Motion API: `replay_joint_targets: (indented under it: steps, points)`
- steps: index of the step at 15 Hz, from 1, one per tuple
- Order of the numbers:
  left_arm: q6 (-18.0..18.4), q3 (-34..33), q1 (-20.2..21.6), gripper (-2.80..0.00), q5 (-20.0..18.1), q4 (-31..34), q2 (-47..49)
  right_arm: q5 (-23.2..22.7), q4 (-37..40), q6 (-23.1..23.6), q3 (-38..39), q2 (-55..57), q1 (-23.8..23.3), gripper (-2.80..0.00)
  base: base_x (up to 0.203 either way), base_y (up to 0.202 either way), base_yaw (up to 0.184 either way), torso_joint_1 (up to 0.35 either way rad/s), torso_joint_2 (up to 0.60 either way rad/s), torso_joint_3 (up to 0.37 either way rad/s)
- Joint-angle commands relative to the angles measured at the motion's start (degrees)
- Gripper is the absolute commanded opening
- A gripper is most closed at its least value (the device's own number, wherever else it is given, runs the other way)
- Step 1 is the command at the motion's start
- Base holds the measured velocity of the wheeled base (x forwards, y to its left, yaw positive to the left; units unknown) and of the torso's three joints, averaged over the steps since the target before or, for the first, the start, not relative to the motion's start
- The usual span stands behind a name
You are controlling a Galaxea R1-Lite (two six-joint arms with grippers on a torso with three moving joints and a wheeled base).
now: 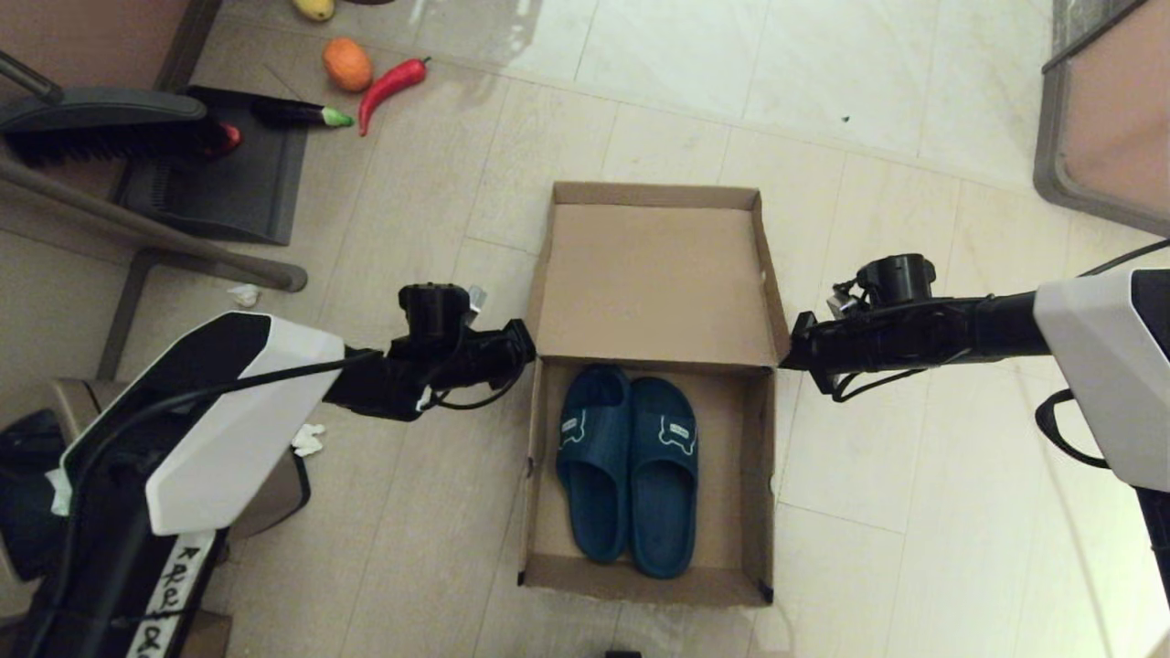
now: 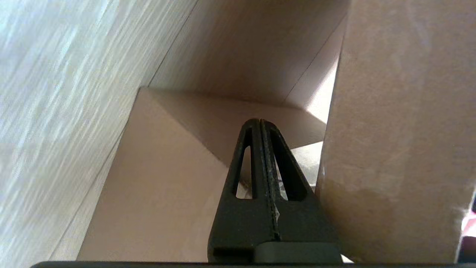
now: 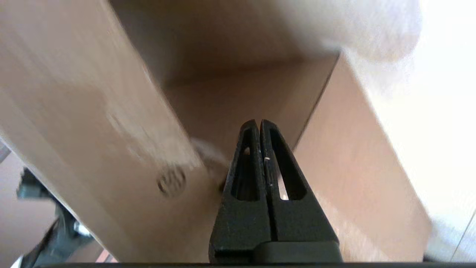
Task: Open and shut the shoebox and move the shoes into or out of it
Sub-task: Close the shoe box
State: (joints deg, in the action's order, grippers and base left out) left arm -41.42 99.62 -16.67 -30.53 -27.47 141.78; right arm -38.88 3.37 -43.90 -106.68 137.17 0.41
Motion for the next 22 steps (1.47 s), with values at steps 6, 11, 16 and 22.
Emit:
replay_joint_targets:
  steps: [6,11,16,22]
  points:
    - [0.2,-2.2,-0.2,-2.80,0.0,-1.3,-0.2,-1.4,-10.6,-7.2,-6.1,6.1,-2.2,-2.80,0.000,0.000,0.000,0.000,0.00,0.000]
    - [0.3,-2.3,-1.0,-2.80,-0.5,-0.6,-0.2,-4.4,-20.1,-13.5,-6.0,7.7,-2.8,-2.80,0.000,0.000,0.000,0.000,0.00,0.000]
    - [0.6,-2.8,-3.3,-2.80,-0.6,1.0,-0.5,-9.0,-34.9,-28.4,-6.1,9.9,-4.4,-2.80,0.000,0.000,0.000,0.000,0.00,0.000]
    - [1.0,-2.8,-3.9,-2.80,-1.4,1.3,-0.3,-17.4,-38.5,-33.2,-6.0,11.1,-6.2,-2.80,0.000,0.000,0.000,0.000,0.00,0.000]
